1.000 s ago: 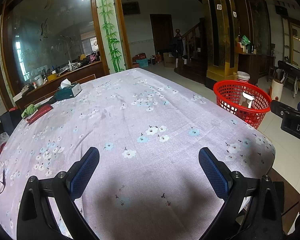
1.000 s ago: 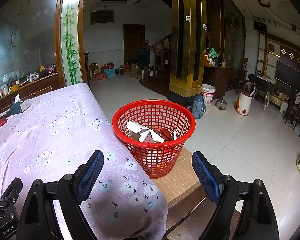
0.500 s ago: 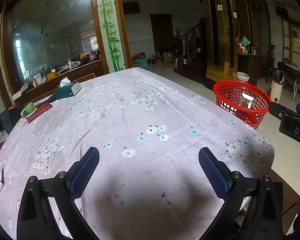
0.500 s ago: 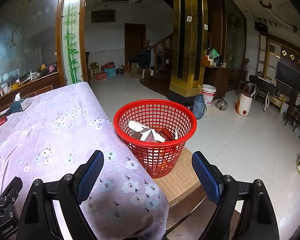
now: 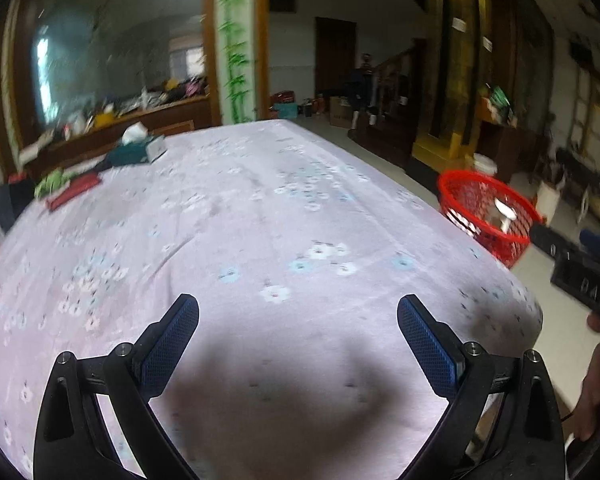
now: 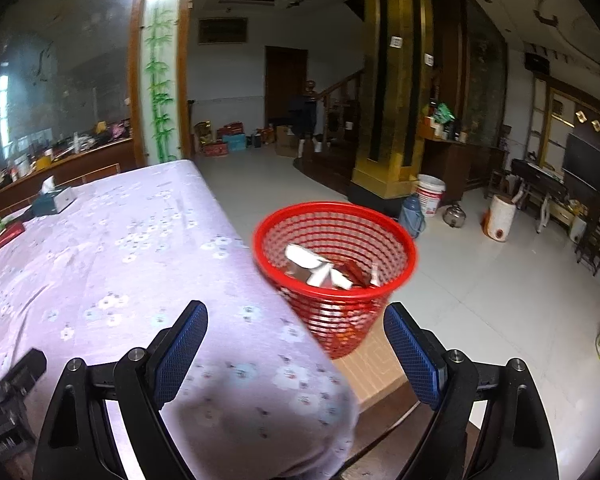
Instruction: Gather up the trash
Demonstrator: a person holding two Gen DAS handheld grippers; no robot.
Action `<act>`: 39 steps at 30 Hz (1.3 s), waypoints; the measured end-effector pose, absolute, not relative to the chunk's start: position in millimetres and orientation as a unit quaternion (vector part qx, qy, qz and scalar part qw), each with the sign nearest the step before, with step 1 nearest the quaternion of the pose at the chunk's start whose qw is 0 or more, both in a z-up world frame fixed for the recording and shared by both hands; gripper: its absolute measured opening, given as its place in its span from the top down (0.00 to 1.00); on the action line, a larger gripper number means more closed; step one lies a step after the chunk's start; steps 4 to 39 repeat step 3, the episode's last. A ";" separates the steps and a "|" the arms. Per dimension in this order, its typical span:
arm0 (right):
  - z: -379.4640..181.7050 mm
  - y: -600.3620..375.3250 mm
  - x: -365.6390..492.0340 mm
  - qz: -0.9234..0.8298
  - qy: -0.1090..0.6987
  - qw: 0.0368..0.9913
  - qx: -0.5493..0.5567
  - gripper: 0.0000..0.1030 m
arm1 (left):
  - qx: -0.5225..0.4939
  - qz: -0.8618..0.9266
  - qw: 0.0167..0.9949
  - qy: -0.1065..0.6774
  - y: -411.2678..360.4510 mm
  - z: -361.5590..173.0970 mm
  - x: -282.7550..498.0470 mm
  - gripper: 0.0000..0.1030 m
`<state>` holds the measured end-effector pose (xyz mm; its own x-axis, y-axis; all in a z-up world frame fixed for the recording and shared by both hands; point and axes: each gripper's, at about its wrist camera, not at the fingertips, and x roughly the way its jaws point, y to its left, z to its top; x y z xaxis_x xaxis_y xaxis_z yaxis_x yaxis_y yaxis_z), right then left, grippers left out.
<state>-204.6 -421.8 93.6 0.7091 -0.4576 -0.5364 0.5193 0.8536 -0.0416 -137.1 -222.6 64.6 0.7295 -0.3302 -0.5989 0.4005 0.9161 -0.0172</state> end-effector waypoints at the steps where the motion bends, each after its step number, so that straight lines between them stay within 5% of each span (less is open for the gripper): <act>1: 94.6 -415.1 -199.2 -0.252 0.277 0.926 0.052 0.10 | 0.042 -0.191 0.928 0.318 -211.1 65.9 -131.6 0.04; 39: 96.0 -404.0 -186.4 -0.223 0.289 0.929 0.053 0.10 | 0.017 -0.164 0.927 0.337 -181.1 67.6 -117.9 0.04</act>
